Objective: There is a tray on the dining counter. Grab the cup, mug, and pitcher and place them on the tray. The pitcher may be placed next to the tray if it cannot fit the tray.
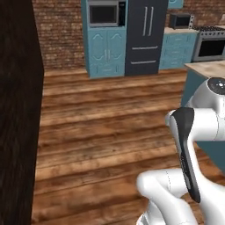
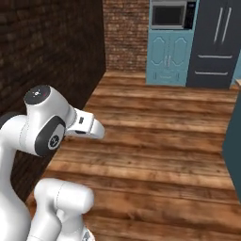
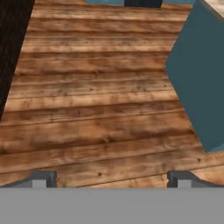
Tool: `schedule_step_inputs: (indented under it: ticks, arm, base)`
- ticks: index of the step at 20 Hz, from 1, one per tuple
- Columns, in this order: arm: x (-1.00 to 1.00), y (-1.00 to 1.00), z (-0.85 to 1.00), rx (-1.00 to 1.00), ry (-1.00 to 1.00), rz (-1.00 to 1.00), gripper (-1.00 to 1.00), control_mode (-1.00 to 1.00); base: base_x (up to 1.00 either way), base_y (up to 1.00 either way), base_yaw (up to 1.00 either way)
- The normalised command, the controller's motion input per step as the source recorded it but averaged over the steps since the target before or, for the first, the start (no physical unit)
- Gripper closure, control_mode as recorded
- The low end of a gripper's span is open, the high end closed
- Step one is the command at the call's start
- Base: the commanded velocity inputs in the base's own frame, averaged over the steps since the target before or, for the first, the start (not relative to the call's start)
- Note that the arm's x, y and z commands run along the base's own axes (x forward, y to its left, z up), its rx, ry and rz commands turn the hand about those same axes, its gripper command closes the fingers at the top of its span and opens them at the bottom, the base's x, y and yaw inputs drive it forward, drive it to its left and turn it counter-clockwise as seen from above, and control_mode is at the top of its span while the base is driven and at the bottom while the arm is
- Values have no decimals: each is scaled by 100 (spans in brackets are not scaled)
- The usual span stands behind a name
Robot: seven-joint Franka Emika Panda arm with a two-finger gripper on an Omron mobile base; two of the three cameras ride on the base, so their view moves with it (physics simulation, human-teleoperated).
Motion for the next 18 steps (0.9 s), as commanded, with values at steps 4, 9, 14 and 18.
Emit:
schedule_step_inputs:
  ticks: [4, 9, 14, 18]
  arm:
    - [0, 0, 0, 0, 0, 0, -100, 100]
    - [0, 0, 0, 0, 0, 0, -100, 100]
    - [0, 0, 0, 0, 0, 0, -100, 100]
    - [0, 0, 0, 0, 0, 0, -100, 100]
  base:
    - [100, 1, -2]
    - [100, 2, -2]
    - [100, 5, -3]
    - [100, 3, -3]
